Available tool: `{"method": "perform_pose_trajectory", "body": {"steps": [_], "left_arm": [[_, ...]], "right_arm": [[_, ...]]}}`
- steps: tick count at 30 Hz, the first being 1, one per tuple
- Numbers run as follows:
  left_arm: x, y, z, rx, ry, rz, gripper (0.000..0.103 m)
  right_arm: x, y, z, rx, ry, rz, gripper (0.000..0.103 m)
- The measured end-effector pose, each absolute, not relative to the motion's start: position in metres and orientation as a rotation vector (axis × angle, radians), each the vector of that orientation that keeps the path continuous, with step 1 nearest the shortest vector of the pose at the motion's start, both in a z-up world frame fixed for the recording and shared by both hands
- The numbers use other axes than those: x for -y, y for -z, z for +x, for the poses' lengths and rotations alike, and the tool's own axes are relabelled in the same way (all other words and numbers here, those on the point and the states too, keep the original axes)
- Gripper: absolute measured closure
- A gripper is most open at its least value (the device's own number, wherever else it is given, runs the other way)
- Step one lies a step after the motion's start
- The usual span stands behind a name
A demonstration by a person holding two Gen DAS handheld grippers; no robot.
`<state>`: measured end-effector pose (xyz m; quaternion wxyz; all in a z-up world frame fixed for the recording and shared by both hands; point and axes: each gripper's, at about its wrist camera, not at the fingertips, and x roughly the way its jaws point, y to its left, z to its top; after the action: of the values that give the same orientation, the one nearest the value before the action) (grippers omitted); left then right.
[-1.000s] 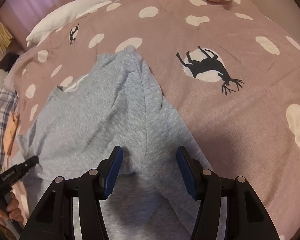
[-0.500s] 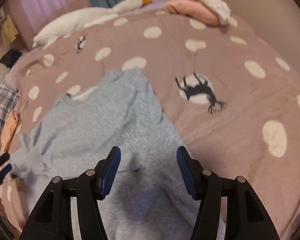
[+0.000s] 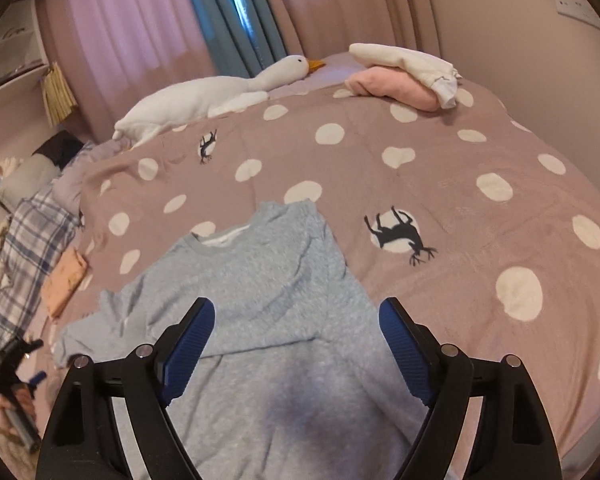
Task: Fold small clothes
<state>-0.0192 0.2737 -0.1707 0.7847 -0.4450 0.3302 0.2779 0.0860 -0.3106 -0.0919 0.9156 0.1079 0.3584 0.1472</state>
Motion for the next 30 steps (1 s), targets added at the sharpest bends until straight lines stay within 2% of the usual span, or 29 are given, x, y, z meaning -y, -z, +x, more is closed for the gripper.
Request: {"method": "perform_pose_trajectory", "body": {"steps": [5, 8, 11, 12, 13, 16, 21, 30], "left_arm": [[-0.289, 0.194, -0.014, -0.686, -0.563, -1.081, 0.022], [-0.298, 0.205, -0.005, -0.65, -0.532, -1.131, 0.028], [-0.303, 0.209, -0.001, -0.602, -0.545, -1.171, 0.045], [-0.305, 0.211, -0.001, -0.587, -0.544, -1.185, 0.056], [-0.308, 0.215, 0.0, -0.576, -0.543, -1.204, 0.072], [-0.314, 0.224, -0.001, -0.567, -0.538, -1.244, 0.085], [-0.304, 0.197, 0.003, -0.564, -0.574, -1.137, 0.088], [-0.269, 0.103, 0.016, -0.427, -0.478, -0.926, 0.088]], "right_arm": [[0.316, 0.097, 0.079, -0.763, -0.266, 0.225, 0.019], [0.32, 0.1, 0.078, -0.786, -0.234, 0.221, 0.019], [0.323, 0.102, 0.078, -0.794, -0.227, 0.24, 0.019], [0.323, 0.103, 0.078, -0.796, -0.225, 0.246, 0.019], [0.323, 0.103, 0.077, -0.795, -0.225, 0.25, 0.019], [0.322, 0.104, 0.077, -0.799, -0.228, 0.249, 0.019], [0.32, 0.103, 0.076, -0.801, -0.226, 0.242, 0.019], [0.325, 0.102, 0.073, -0.798, -0.206, 0.246, 0.019]]}}
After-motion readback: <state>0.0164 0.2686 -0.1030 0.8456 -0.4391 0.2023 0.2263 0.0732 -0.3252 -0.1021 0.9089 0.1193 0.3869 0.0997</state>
